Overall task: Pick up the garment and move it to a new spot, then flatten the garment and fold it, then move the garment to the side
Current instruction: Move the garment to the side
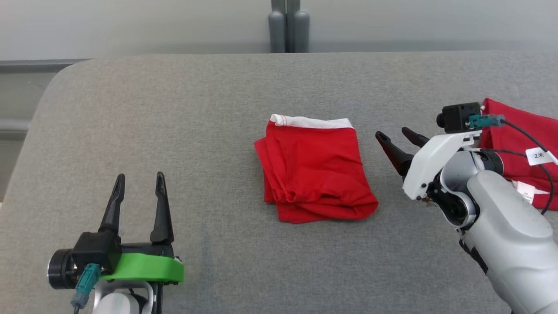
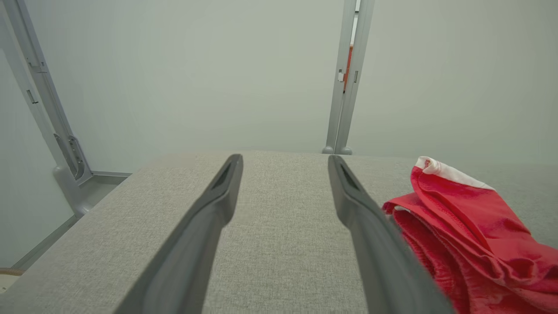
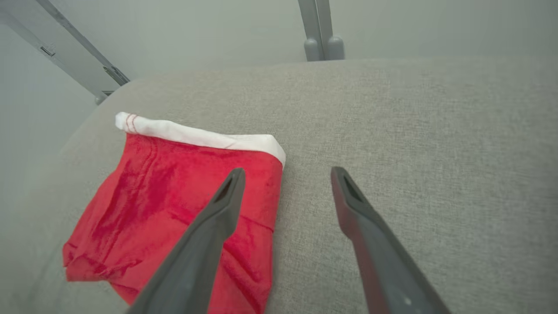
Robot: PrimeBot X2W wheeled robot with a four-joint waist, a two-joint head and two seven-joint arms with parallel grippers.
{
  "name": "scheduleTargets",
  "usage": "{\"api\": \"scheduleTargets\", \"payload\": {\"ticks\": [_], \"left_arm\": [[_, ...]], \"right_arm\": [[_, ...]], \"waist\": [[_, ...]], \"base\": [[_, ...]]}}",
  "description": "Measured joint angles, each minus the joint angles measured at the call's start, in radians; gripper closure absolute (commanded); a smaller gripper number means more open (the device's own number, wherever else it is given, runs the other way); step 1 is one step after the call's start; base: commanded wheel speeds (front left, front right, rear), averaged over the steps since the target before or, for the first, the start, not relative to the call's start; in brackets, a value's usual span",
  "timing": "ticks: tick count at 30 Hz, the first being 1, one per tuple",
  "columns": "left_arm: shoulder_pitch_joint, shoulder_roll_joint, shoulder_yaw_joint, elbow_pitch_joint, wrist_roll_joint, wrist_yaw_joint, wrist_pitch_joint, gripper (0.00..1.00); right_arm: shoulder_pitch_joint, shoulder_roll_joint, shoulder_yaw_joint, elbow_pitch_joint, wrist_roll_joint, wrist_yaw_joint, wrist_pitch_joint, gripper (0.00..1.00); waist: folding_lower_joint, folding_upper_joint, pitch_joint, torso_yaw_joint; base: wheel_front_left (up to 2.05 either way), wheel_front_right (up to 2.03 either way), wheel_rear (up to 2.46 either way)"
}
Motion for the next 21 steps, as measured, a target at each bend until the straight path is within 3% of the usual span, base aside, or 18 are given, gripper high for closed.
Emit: {"api": "scheduleTargets", "payload": {"ticks": [13,19,20,21], "left_arm": [[-0.034,-0.035,-0.022,0.007,0.010,-0.018,0.000,0.00],[-0.035,-0.042,-0.019,0.008,0.016,-0.022,0.000,0.00],[-0.035,-0.043,-0.019,0.008,0.018,-0.022,0.000,0.00],[-0.035,-0.045,-0.019,0.009,0.020,-0.025,0.000,0.00]], "right_arm": [[-0.095,-0.016,0.080,0.207,0.221,0.000,0.239,0.00],[-0.106,-0.023,0.101,0.236,0.260,0.000,0.238,0.00],[-0.108,-0.024,0.104,0.238,0.267,0.000,0.234,0.49],[-0.108,-0.026,0.108,0.239,0.275,0.000,0.226,0.89]], "waist": [[0.0000,0.0000,0.056,0.162],[0.0000,0.0000,0.077,0.196],[0.0000,0.0000,0.079,0.198],[0.0000,0.0000,0.081,0.199]], "base": [[0.00,0.00,0.00],[0.00,0.00,0.00],[0.00,0.00,0.00],[0.00,0.00,0.00]]}}
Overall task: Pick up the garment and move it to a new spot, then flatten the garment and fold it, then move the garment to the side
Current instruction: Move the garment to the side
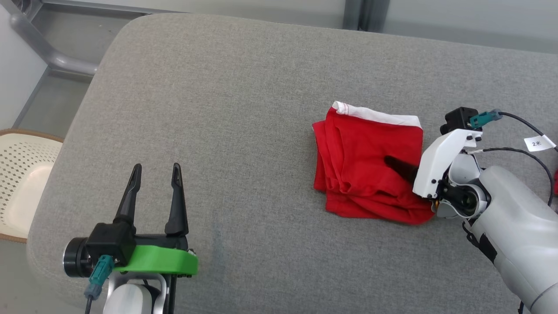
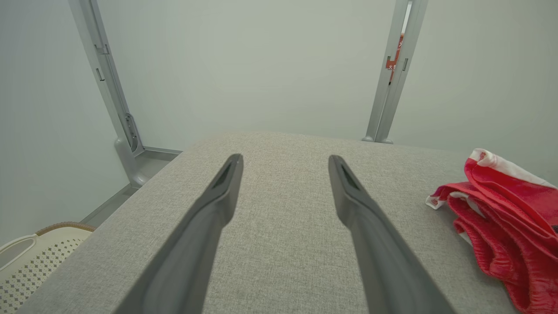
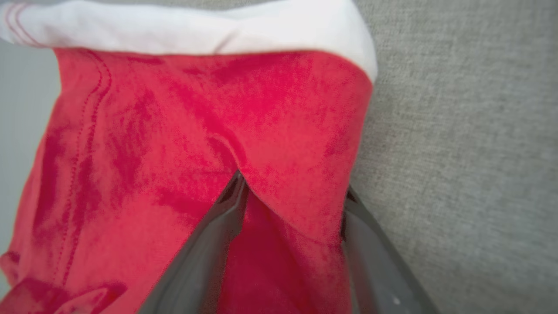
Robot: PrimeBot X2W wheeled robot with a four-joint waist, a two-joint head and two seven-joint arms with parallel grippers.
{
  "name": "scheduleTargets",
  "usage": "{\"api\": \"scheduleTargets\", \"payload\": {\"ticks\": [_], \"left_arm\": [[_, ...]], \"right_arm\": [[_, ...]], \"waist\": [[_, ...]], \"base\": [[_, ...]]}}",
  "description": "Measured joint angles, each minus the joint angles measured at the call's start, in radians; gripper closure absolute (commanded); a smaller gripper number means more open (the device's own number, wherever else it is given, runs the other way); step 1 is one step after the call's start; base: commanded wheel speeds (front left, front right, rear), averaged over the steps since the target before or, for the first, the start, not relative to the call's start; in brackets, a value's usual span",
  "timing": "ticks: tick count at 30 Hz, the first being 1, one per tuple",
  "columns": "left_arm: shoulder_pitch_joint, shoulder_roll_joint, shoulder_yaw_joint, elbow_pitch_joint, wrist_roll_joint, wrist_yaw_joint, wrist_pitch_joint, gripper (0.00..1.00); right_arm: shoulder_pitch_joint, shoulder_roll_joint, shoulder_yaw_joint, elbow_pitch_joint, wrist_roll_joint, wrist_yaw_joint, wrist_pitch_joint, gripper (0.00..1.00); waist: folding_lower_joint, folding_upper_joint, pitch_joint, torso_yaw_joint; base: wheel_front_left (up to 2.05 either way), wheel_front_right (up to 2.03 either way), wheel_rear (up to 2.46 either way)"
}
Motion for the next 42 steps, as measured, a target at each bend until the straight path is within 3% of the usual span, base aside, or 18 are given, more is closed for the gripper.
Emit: {"api": "scheduleTargets", "payload": {"ticks": [1,8,15,23,42], "left_arm": [[0.000,-0.001,0.000,0.001,0.001,-0.001,0.000,0.00],[-0.001,-0.004,0.007,0.004,0.016,-0.006,0.000,0.00],[-0.005,-0.001,-0.012,-0.001,0.023,-0.048,0.000,0.00],[-0.022,0.017,-0.033,0.009,0.035,-0.071,-0.001,0.00],[-0.081,0.049,-0.076,0.021,0.047,-0.078,0.026,0.00]], "right_arm": [[0.000,-0.002,0.004,0.000,0.006,0.000,-0.003,1.00],[0.002,-0.009,0.050,-0.029,0.046,0.000,-0.079,1.00],[0.029,-0.063,0.111,-0.104,0.074,0.000,-0.159,1.00],[0.037,-0.096,0.163,-0.176,0.114,0.000,-0.215,1.00],[-0.009,-0.134,0.262,-0.255,0.198,0.000,-0.306,1.00]], "waist": [[0.0000,0.0000,0.000,0.000],[0.0000,0.0000,-0.012,-0.028],[0.0000,0.0000,-0.036,-0.095],[0.0000,0.0000,-0.055,-0.228],[0.0000,0.0000,-0.044,-0.578]], "base": [[0.00,0.00,0.00],[0.00,0.00,0.00],[0.00,0.00,0.00],[0.00,0.00,0.00],[0.00,0.00,0.00]]}}
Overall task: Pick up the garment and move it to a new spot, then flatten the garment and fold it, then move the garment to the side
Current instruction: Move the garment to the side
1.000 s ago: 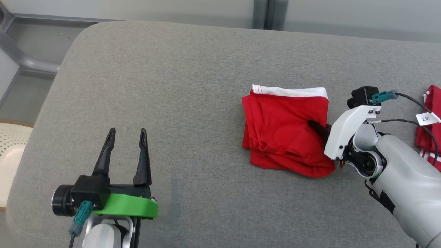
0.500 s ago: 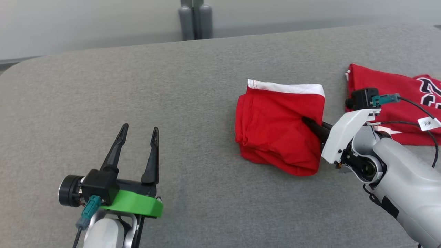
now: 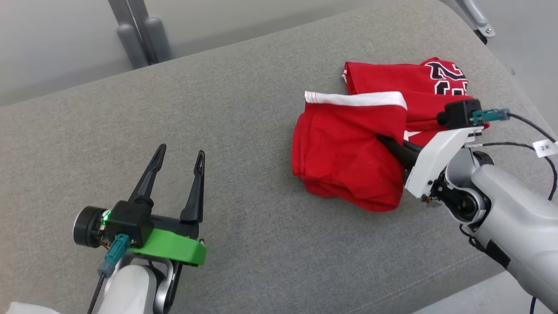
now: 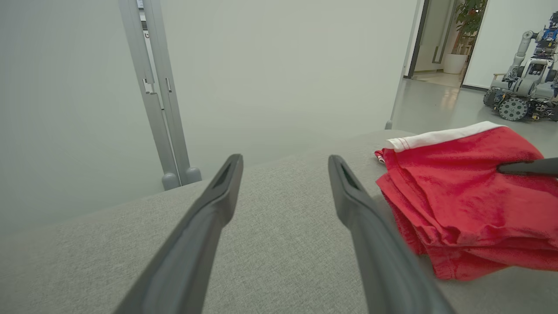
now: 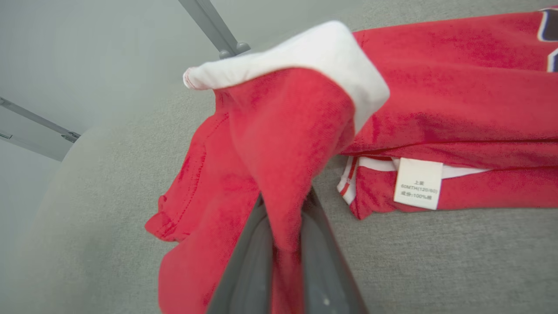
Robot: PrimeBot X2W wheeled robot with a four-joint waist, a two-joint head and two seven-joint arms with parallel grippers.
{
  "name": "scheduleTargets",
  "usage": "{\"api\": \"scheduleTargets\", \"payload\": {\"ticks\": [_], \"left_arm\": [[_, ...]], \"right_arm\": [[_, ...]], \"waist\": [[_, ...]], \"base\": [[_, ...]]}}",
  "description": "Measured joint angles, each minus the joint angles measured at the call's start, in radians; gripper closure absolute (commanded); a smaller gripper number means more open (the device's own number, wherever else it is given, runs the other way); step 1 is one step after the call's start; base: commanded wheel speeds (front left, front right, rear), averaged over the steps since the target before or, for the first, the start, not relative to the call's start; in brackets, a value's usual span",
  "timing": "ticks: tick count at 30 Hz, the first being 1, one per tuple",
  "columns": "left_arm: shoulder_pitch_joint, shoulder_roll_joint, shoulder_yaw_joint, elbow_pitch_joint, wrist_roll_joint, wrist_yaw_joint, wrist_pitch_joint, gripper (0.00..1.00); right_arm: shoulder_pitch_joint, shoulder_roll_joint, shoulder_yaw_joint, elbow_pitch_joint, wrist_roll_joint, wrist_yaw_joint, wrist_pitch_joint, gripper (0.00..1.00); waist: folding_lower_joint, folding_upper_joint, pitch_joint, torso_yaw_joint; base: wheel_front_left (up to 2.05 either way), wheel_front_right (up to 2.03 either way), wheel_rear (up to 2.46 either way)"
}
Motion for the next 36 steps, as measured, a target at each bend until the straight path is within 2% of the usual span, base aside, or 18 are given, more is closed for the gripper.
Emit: {"api": "scheduleTargets", "payload": {"ticks": [5,9,19,25,31,36], "left_arm": [[-0.025,0.012,-0.011,-0.019,0.003,0.000,0.021,0.00],[-0.050,0.020,-0.018,-0.033,0.012,0.000,0.038,0.00],[-0.096,0.044,-0.028,-0.084,0.035,0.008,0.082,0.00],[-0.131,0.055,-0.033,-0.117,0.044,0.012,0.099,0.00],[-0.150,0.062,-0.038,-0.134,0.048,0.016,0.108,0.00],[-0.153,0.067,-0.040,-0.140,0.049,0.022,0.111,0.00]], "right_arm": [[-0.075,-0.055,0.026,-0.007,0.016,0.000,0.007,1.00],[-0.134,-0.124,0.054,-0.019,0.035,0.000,0.027,1.00],[-0.316,-0.323,0.160,-0.078,0.050,0.000,0.061,1.00],[-0.407,-0.425,0.231,-0.040,0.030,0.000,0.048,1.00],[-0.442,-0.459,0.321,0.030,0.022,0.000,0.045,1.00],[-0.471,-0.460,0.355,0.159,0.010,0.001,-0.021,1.00]], "waist": [[0.0000,0.0000,0.037,-0.032],[0.0000,0.0000,0.075,-0.030],[0.0000,0.0000,0.190,0.038],[0.0001,0.0000,0.264,0.075],[0.0001,0.0000,0.326,0.108],[0.0001,0.0000,0.353,0.135]], "base": [[0.00,0.00,0.00],[0.00,0.00,0.00],[0.00,0.00,0.00],[0.00,0.00,0.00],[0.00,0.00,0.00],[0.00,0.00,0.00]]}}
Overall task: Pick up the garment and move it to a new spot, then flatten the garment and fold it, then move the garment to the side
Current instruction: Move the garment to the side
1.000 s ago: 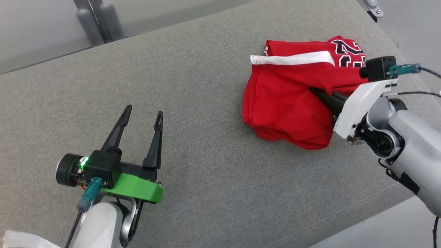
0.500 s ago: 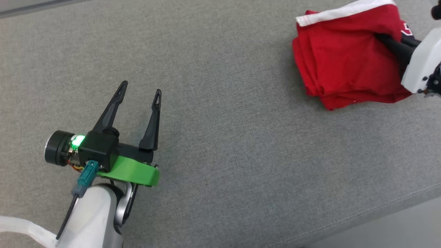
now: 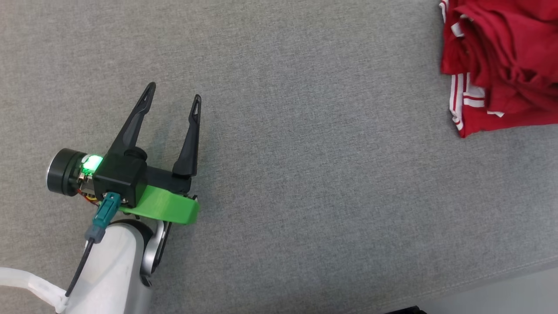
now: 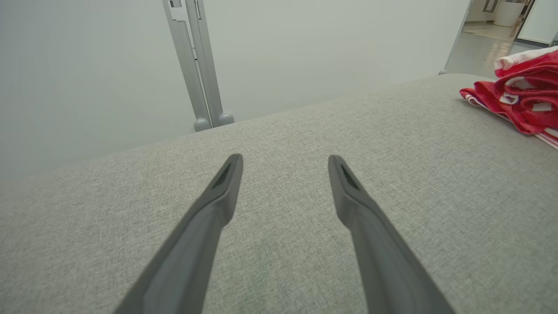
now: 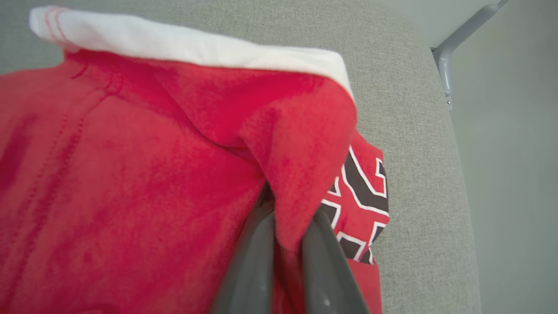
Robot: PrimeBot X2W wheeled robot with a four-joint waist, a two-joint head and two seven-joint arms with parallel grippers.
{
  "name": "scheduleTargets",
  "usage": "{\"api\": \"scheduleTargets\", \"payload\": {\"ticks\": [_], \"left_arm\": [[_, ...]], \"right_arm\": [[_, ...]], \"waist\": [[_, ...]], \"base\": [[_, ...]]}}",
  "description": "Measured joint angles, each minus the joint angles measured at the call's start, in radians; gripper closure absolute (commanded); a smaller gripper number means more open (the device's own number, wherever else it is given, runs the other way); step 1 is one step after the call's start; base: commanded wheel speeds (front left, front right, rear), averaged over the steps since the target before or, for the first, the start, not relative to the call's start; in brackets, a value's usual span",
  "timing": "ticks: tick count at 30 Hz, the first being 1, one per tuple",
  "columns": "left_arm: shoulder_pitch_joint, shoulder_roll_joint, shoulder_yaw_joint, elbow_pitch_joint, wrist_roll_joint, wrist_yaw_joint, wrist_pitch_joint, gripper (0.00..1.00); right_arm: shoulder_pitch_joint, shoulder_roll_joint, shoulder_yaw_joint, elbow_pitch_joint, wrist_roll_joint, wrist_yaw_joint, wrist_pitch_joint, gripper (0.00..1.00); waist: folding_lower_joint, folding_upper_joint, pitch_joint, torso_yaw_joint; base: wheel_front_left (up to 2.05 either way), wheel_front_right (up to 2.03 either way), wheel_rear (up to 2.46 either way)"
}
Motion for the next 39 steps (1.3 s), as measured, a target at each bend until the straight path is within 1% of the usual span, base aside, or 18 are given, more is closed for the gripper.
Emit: {"api": "scheduleTargets", "payload": {"ticks": [1,2,3,4,8,11,16,21,24,27,31,34,36,39], "left_arm": [[-0.001,0.000,-0.001,0.000,0.000,0.002,0.000,0.00],[-0.001,0.000,-0.002,0.000,0.000,0.003,0.000,0.00],[-0.001,0.000,-0.003,0.001,0.000,0.004,0.000,0.00],[-0.001,-0.001,-0.003,0.004,0.000,0.004,-0.001,0.00],[0.000,-0.003,-0.005,0.019,-0.005,0.009,-0.011,0.00],[0.002,-0.004,-0.004,0.030,-0.013,0.012,-0.022,0.00],[0.021,-0.006,0.002,0.050,-0.029,0.021,-0.042,0.00],[0.053,-0.006,0.031,0.067,-0.059,0.034,-0.071,0.00],[0.079,-0.003,0.057,0.070,-0.076,0.047,-0.087,0.00],[0.107,0.006,0.087,0.070,-0.092,0.057,-0.098,0.00],[0.144,0.011,0.128,0.062,-0.121,0.079,-0.110,0.00],[0.174,0.013,0.155,0.051,-0.137,0.092,-0.116,0.00],[0.194,0.017,0.166,0.049,-0.137,0.104,-0.123,0.00],[0.221,0.019,0.180,0.044,-0.125,0.119,-0.130,0.00]], "right_arm": [[-0.005,0.007,0.005,0.034,-0.009,0.000,-0.020,1.00],[-0.008,0.015,0.006,0.056,-0.012,0.000,-0.036,0.86],[-0.014,0.027,0.006,0.081,-0.012,0.000,-0.052,0.53],[-0.020,0.040,0.013,0.100,-0.012,0.000,-0.059,0.00],[-0.030,0.072,0.035,0.149,-0.014,0.000,-0.081,0.00],[-0.038,0.077,0.047,0.163,-0.014,0.000,-0.091,0.00],[-0.046,0.079,0.068,0.152,-0.021,0.000,-0.114,0.00],[-0.060,0.067,0.077,0.103,-0.033,0.000,-0.173,0.00],[-0.061,0.063,0.073,0.031,-0.019,0.000,-0.251,0.00],[-0.059,0.051,0.069,-0.031,-0.020,0.000,-0.298,0.00],[-0.034,0.041,0.038,-0.108,-0.026,0.000,-0.328,0.00],[0.003,0.042,0.002,-0.160,-0.059,0.000,-0.333,0.00],[0.042,0.047,-0.057,-0.201,-0.081,0.000,-0.335,0.00],[0.133,0.074,-0.182,-0.259,-0.129,0.000,-0.337,0.00]], "waist": [[0.0000,0.0000,0.003,0.004],[0.0000,0.0000,0.004,0.007],[-0.0001,0.0000,0.004,0.010],[-0.0001,0.0000,0.002,0.011],[-0.0001,0.0000,-0.015,0.009],[-0.0001,0.0000,-0.035,0.007],[-0.0001,0.0000,-0.079,0.000],[-0.0001,0.0000,-0.138,-0.007],[-0.0001,0.0000,-0.178,-0.009],[-0.0002,0.0000,-0.219,-0.009],[-0.0002,0.0000,-0.275,-0.006],[-0.0002,0.0000,-0.315,-0.002],[-0.0002,0.0000,-0.342,0.001],[-0.0002,0.0000,-0.380,0.008]], "base": [[0.00,0.00,0.00],[0.00,0.00,0.00],[0.00,0.00,0.00],[0.00,0.00,0.00],[0.00,0.00,0.00],[0.00,0.00,0.00],[0.00,0.00,0.00],[0.00,0.00,0.00],[0.00,0.00,0.00],[0.00,0.00,0.00],[0.00,0.00,0.00],[0.00,0.00,0.00],[0.00,0.00,0.00],[0.00,0.00,0.00]]}}
